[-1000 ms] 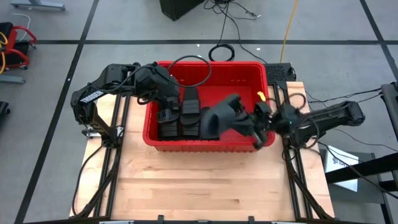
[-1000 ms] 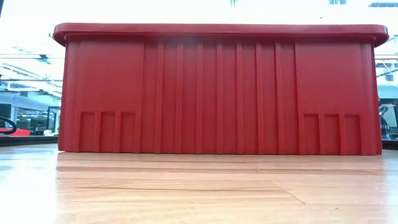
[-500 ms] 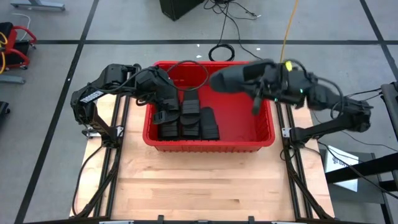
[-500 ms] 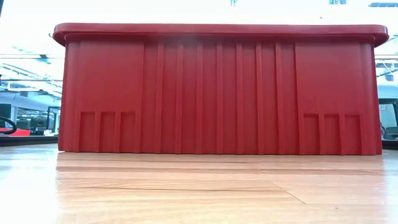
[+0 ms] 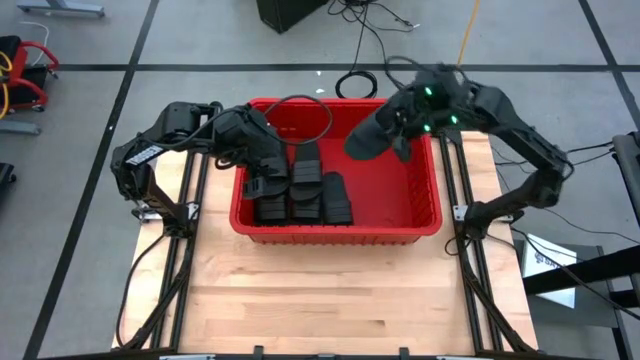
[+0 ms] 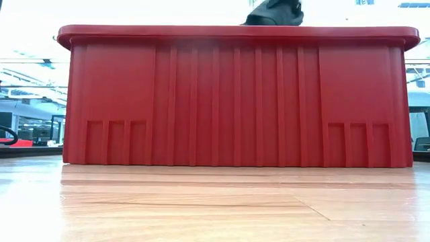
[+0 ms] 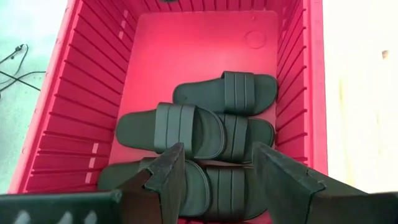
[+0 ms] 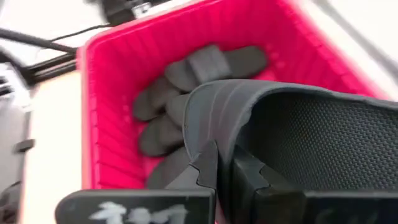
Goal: Pick and place slides into bin
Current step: Put the black slide into the red bin
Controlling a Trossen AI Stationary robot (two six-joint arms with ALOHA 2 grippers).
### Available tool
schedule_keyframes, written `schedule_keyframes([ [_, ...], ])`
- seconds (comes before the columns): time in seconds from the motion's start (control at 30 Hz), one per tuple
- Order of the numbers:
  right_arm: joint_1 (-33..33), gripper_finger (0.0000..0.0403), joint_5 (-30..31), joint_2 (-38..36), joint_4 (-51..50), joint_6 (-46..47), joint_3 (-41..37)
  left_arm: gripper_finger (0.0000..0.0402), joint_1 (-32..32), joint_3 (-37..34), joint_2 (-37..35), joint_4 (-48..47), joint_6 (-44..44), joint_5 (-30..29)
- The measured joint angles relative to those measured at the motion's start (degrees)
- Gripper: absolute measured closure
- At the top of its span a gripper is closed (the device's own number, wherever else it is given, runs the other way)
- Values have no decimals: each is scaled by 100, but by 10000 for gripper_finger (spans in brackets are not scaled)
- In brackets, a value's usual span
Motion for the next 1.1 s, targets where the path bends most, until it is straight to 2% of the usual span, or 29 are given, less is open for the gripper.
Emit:
schedule_keyframes([
  [0.1,-512,398,-999,439,-180,-364,229,218,1,0,-4,-19,-84,0],
  [0.23,-966,398,-2026,973,-680,-794,331,218,0,0,-3,-31,-144,2],
  [0.43,-1211,398,-3302,1734,-1365,-1734,331,218,2,0,-2,-37,-168,2],
  [0.57,-1211,399,-3519,2109,-1339,-2132,331,218,1,0,-2,-37,-168,4],
  [0.67,-1209,399,-3461,2349,-1322,-2322,331,218,0,0,-2,-37,-168,4],
  [0.93,-1211,399,-2887,2783,-1318,-2857,331,218,0,0,-2,-37,-191,4],
  [1.1,-1199,399,-2874,3021,-1254,-2970,331,218,2,0,-2,-37,-227,7],
])
